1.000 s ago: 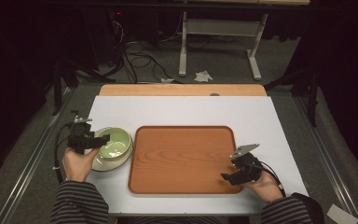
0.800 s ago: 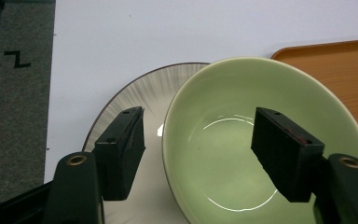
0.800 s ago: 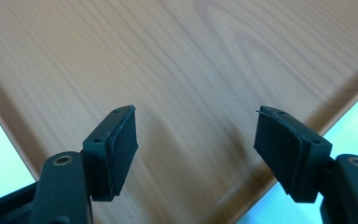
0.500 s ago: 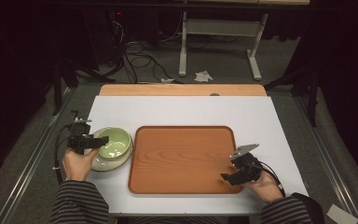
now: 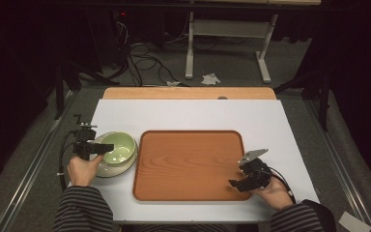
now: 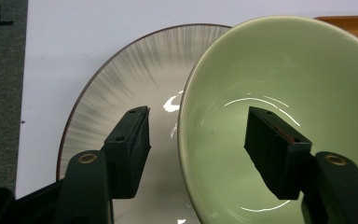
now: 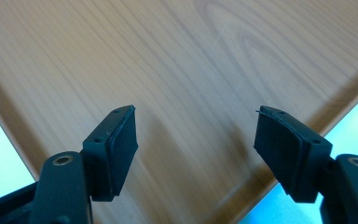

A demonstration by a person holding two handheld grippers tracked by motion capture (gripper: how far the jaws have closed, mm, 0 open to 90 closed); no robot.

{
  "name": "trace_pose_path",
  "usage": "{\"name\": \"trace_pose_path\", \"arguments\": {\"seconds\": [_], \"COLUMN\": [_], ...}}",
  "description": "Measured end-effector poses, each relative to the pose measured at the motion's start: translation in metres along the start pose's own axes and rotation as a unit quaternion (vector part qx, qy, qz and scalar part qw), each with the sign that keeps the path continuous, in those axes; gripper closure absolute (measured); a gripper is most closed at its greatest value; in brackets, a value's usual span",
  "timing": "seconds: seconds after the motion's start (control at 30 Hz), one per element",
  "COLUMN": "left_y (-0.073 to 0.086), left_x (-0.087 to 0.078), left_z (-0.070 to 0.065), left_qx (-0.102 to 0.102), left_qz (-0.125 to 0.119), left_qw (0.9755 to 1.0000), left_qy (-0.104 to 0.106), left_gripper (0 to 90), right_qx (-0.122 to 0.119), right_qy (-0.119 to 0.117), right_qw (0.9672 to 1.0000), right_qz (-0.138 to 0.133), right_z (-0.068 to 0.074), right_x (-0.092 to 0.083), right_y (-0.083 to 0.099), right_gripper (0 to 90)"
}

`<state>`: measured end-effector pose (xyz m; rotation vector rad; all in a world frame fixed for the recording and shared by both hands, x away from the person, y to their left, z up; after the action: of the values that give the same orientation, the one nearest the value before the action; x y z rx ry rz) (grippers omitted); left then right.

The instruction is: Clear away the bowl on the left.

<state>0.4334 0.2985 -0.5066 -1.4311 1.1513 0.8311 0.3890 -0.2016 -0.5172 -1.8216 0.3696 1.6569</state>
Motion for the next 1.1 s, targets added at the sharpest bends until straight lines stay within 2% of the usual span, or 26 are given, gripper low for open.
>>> {"name": "trace_pose_path", "arguments": {"seconds": [0.33,0.53,1.1], "left_y": [-0.001,-0.0012,-0.0015], "left_x": [0.003,0.0036,0.0061], "left_z": [-0.0019,-0.0014,0.0045], "left_qx": [-0.004,-0.013,-0.033], "left_qz": [0.008,0.011,0.022], "left_qw": [0.9999,0.9996,0.999], "left_qy": [0.012,0.021,0.021], "left_gripper": [55.6,61.0,75.2], "right_qx": [0.001,-0.001,-0.001], "right_qy": [0.002,0.001,0.001], "right_qw": [1.0,1.0,1.0], "right_qz": [0.004,0.003,0.004], "right_z": [0.0004,0.0009,0.0008], "right_x": [0.0001,0.0003,0.0005], "right_y": [0.0002,0.0001,0.0001], "right_gripper": [31.4,31.4,31.4]}}
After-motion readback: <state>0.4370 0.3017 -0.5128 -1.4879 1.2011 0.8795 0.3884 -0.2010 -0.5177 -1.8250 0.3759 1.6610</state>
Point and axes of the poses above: each handheld gripper's, and its own axes: x roughly forward along the jaws, y roughly out of its underside, z roughly to its left, the point moved 4 cm from there along x, roughly forward along the jaws, and after that the axes turned 15 degrees about z, right-handed, at the moved point
